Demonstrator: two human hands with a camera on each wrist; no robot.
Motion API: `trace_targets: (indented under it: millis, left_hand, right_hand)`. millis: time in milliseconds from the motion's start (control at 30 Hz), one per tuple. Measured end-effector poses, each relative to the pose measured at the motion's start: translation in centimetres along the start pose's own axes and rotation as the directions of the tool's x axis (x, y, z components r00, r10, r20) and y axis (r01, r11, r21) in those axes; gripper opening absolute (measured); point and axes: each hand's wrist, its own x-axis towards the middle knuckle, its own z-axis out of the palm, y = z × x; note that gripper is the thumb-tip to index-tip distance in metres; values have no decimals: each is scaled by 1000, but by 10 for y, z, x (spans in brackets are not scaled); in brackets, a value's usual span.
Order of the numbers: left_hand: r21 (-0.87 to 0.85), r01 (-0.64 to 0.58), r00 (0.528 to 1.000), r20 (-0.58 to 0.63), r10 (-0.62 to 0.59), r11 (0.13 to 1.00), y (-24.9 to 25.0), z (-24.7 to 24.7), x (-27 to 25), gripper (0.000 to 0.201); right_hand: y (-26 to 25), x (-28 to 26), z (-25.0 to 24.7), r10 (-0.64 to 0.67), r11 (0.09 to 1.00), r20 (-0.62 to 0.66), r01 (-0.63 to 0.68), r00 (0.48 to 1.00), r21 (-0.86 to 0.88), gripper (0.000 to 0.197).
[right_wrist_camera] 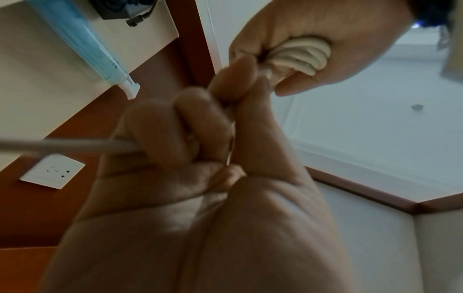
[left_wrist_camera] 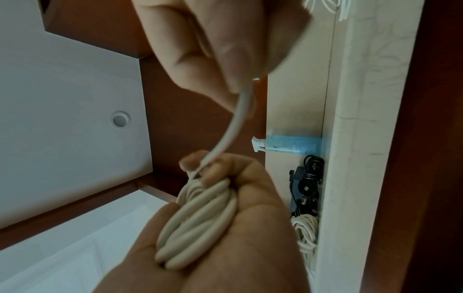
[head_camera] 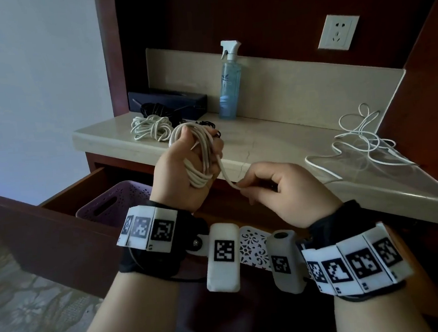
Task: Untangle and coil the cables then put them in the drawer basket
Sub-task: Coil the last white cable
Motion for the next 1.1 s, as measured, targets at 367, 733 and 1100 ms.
trace_targets:
  millis: [367,733,1100]
  left_hand:
    - [21,-124,957,-260,125,992,42,-30,12,46]
    - [636,106,988,21,-155,765,23,-34,8,82]
    - [578,187,879,262,-398,795,19,-25,0,10]
  right_hand:
    - [7,16,-13,131,967,-16,-131,991,-221,17]
    - [-37,56,-1,-342,933,-267,292,901,-210,24]
    - [-17,55,-5,-151,982,-438,85,886,-167,43]
